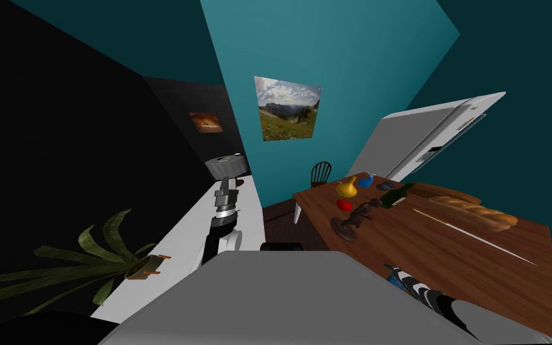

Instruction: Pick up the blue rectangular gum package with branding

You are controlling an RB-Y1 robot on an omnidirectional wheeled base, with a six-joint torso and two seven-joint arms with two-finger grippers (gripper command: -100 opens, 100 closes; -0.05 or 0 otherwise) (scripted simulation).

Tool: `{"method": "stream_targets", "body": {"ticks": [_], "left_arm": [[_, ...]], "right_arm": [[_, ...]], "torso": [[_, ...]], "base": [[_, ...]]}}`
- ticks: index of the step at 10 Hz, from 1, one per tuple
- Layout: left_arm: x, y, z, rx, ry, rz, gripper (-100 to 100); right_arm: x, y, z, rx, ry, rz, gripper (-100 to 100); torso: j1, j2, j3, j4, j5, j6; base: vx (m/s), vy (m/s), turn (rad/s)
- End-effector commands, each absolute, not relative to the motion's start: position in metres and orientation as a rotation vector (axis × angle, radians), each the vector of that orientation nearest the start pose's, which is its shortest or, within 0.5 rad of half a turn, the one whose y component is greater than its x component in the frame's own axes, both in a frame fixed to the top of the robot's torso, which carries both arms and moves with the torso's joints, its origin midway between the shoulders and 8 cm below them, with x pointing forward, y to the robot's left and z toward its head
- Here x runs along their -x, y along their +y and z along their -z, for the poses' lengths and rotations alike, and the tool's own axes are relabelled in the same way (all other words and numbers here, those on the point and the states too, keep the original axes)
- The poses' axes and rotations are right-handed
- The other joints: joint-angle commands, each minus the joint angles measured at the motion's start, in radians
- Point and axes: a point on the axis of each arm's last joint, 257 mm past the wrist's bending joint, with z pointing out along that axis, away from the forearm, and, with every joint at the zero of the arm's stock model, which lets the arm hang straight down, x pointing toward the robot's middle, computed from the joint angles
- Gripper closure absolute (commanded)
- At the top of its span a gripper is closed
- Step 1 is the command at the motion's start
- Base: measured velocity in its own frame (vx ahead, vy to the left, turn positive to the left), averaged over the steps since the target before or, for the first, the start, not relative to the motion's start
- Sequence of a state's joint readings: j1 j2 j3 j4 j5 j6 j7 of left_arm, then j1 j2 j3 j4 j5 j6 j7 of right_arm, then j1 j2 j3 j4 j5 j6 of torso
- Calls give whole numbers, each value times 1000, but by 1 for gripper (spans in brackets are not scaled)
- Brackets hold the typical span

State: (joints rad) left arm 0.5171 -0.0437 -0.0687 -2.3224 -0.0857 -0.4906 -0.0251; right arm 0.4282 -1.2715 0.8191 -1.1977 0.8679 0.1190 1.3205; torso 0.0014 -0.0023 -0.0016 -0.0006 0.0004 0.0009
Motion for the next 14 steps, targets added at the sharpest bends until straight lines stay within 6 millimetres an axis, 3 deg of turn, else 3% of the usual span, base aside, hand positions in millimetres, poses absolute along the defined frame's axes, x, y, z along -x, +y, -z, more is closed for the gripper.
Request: {"method": "stream_targets", "body": {"ticks": [1, 2, 6, 7, 11, 12, 13, 14], "left_arm": [[-340, 253, -36, 620, 619, 1289, 0], [-340, 252, -36, 620, 619, 1289, 0], [-340, 253, -36, 620, 619, 1289, 0], [-340, 252, -36, 620, 619, 1289, 0], [-340, 252, -36, 620, 619, 1289, 0], [-340, 252, -36, 620, 619, 1289, 0], [-340, 252, -36, 620, 619, 1289, 0], [-340, 252, -36, 620, 619, 1289, 0]], "right_arm": [[-78, -638, 484, 2455, 1918, 720, 0], [-74, -633, 493, 2446, 1930, 720, -100], [-70, -626, 502, 2438, 1941, 718, -100], [-69, -625, 503, 2438, 1941, 716, 100], [-69, -625, 503, 2438, 1941, 716, 100], [-69, -625, 503, 2438, 1941, 716, 0], [-74, -633, 493, 2446, 1930, 720, 100], [-77, -637, 486, 2452, 1921, 721, 100]], "torso": [[0, 0, 0, 0, 0, 0], [1, 2, 1, 1, 0, 0], [-2, 3, 2, 1, -1, 0], [-3, 3, 2, 1, -1, 0], [-3, 3, 2, 1, -1, 0], [-3, 3, 2, 1, -1, 0], [-3, 3, 2, 1, -1, 0], [0, 4, 2, 1, 0, 1]], "base": [[8, -3, -1], [12, -38, 61], [13, -47, 36], [0, 0, 0], [0, 0, 0], [0, 0, 0], [-12, 40, -76], [-18, 86, -70]]}}
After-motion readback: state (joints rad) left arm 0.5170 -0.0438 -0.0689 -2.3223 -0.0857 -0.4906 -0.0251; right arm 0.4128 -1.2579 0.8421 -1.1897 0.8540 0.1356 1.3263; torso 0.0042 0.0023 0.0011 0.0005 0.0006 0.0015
